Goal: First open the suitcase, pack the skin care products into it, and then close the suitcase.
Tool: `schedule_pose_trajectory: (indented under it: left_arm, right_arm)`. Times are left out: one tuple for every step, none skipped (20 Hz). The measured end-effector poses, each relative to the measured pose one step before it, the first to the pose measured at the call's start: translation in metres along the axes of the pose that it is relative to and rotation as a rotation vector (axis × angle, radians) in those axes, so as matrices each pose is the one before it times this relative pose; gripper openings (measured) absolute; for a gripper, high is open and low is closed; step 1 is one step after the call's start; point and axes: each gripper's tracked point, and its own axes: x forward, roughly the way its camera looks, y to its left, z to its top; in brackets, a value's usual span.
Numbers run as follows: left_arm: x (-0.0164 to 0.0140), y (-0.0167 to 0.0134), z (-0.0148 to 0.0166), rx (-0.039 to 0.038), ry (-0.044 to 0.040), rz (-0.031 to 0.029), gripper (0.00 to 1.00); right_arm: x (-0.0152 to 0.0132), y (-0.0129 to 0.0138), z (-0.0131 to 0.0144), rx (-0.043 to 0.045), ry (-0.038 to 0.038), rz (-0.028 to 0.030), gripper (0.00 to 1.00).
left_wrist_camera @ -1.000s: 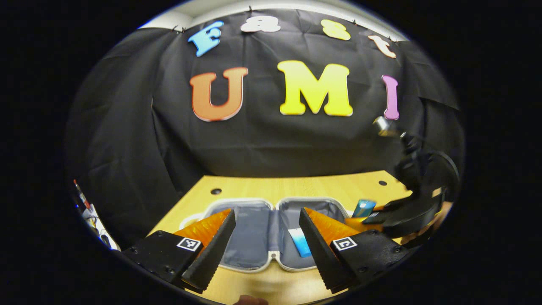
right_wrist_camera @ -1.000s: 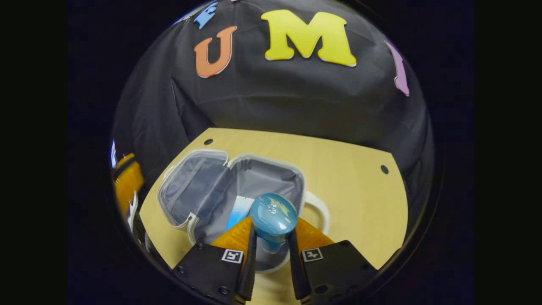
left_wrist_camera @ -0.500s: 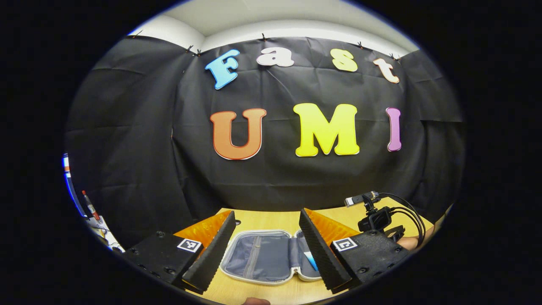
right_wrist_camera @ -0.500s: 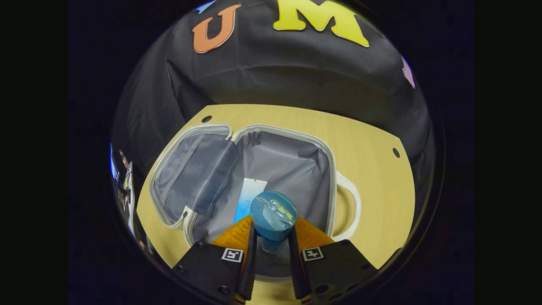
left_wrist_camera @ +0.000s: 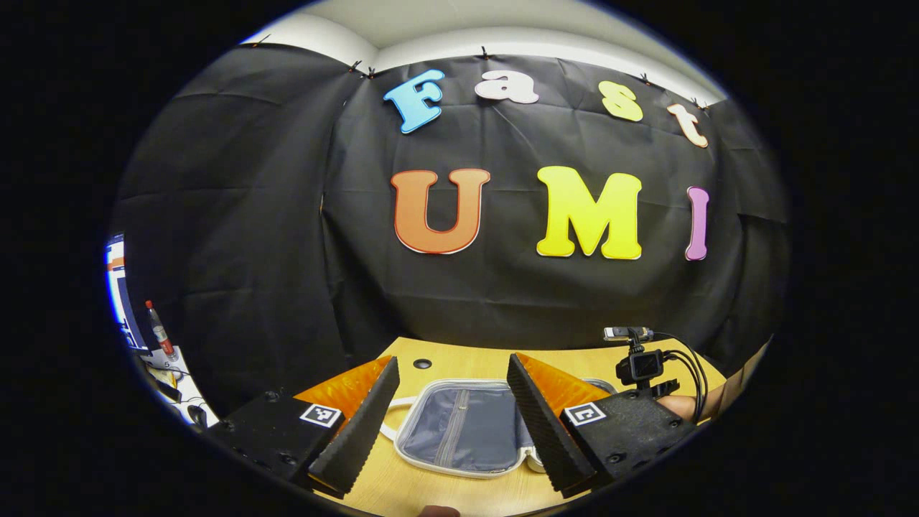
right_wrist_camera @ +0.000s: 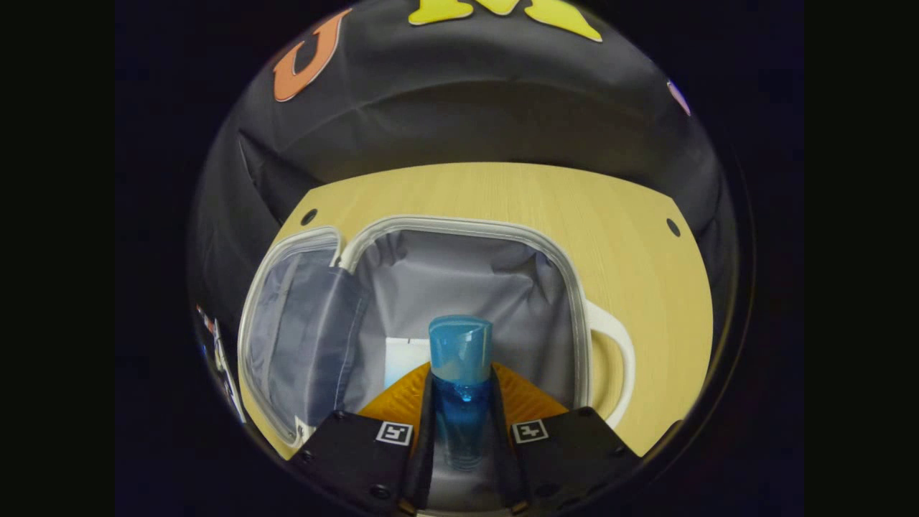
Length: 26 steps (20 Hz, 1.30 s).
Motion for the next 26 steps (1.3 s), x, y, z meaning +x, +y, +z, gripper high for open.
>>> schedule_pose_trajectory:
  left_arm:
    - [0.00065,0.00217,-0.00485,-0.00267,0.01283,0.00092,0.96]
    - [0.00171,0.00279,-0.00479,-0.0045,0.01473,0.001,0.96]
    - [0.00136,0.00278,-0.00461,-0.00476,0.01696,0.00279,0.96]
    - [0.00365,0.00527,-0.00484,-0.00299,0.01449,0.01294,0.96]
    - [0.00239,0.00392,-0.00457,-0.00446,0.01586,0.00357,0.97]
    - [0.00169,0.00384,-0.00373,-0.00524,0.01142,0.00592,0.97]
    - [0.00213,0.00566,-0.00331,-0.00532,0.00491,0.00485,0.97]
    - [0.00357,0.0049,-0.00409,-0.01022,0.01189,-0.00035,0.96]
    - [0.00474,0.00452,-0.00532,-0.0153,0.01296,-0.00399,0.96]
    - [0.00684,0.00557,-0.00625,-0.02679,0.01224,-0.00775,0.96]
    - [0.00899,0.00578,-0.00975,-0.04882,0.02821,-0.0123,0.97]
    - [0.00696,0.00514,-0.00586,-0.04439,0.01612,-0.00859,0.97]
    - [0.00894,0.00689,-0.00631,-0.05909,0.0223,-0.0085,0.97]
    - [0.01009,0.01143,-0.00612,-0.06252,0.01825,-0.00763,0.97]
    - [0.00883,0.00947,-0.00511,-0.05329,0.01887,-0.01271,0.98]
    - [0.00945,0.00837,-0.00455,-0.04909,0.01594,-0.01206,0.98]
    - [0.00831,0.00815,-0.0033,-0.04415,0.01645,-0.01165,0.99]
    - [0.01086,0.00974,-0.00087,-0.05025,0.00984,-0.01158,0.99]
    - [0.00864,0.00733,-0.00145,-0.06783,0.01274,-0.0229,0.99]
    - [0.00725,0.00838,0.00141,-0.07878,0.00836,-0.01511,0.99]
    - [0.00945,0.01072,0.00059,-0.0651,0.01547,-0.01624,0.99]
    - [0.00784,0.01454,-0.0016,-0.04822,0.01768,0.00299,0.98]
    - [0.00752,0.01624,-0.00122,-0.04582,0.01229,0.00864,0.98]
    - [0.00972,0.01313,0.00151,-0.04719,0.00963,0.00955,0.98]
    - [0.00572,0.01074,-0.00243,-0.04668,0.02462,-0.00009,0.98]
    - [0.00562,0.01281,0.00139,-0.04703,0.00835,0.01575,0.98]
  right_arm:
    - [0.00636,-0.00015,-0.00242,0.01548,0.01969,-0.00469,0.33]
    - [0.00538,-0.00095,-0.00149,0.01486,0.01503,-0.00535,0.33]
    - [0.00476,-0.00145,-0.00077,0.01603,0.00936,-0.01137,0.33]
    - [0.00196,-0.00214,-0.00084,0.01355,0.00779,-0.00941,0.34]
    - [0.00105,-0.00019,-0.00068,0.0112,0.00502,-0.00284,0.35]
    - [0.00119,0.0004,0.00142,0.0068,-0.0071,-0.00167,0.32]
    - [-0.00149,0.00006,-0.00146,-0.00684,0.00229,-0.00158,0.36]
    - [0.00081,0.00206,0.00089,-0.00282,-0.00107,0.00778,0.37]
    - [-0.00185,0.00351,-0.00218,0.00797,0.00951,0.0116,0.34]
    - [-0.00307,0.0031,-0.00049,0.02031,0.00598,0.01843,0.41]
    - [-0.00568,0.00365,0.00026,0.02382,0.00003,0.0221,0.43]
    - [-0.00706,0.00339,0.00229,0.01781,-0.01137,0.02197,0.47]
    - [-0.00915,0.00359,0.00308,0.0026,-0.0204,0.02343,0.57]
    - [-0.01387,0.00205,0.00572,-0.01884,-0.02635,0.01502,0.66]
    - [-0.01291,0.0003,0.00831,-0.03637,-0.04224,0.00482,0.76]
    - [-0.01625,0.00187,0.01117,-0.03555,-0.04803,0.01337,0.76]
    - [-0.01914,0.00274,0.01194,-0.0364,-0.04732,0.00706,0.79]
    - [-0.02135,0.00276,0.01268,-0.02917,-0.05022,0.01121,0.8]
    - [-0.02426,0.0031,0.01541,-0.03254,-0.05422,0.01152,0.75]
    - [-0.02455,0.00028,0.01629,-0.03178,-0.06056,0.00643,0.8]
    - [-0.02527,0.0022,0.01898,-0.03305,-0.06593,0.00889,0.75]
    - [-0.02539,-0.00026,0.0199,-0.03431,-0.07016,-0.00814,0.76]
    - [-0.02592,-0.00371,0.02061,-0.02857,-0.06269,-0.00612,0.81]
    - [-0.02544,-0.00512,0.02172,-0.0242,-0.06002,-0.01549,0.81]
    - [-0.02366,-0.00814,0.02024,-0.02068,-0.05485,-0.02161,0.81]
    - [-0.02229,-0.00746,0.02138,-0.01086,-0.05633,-0.01893,0.81]
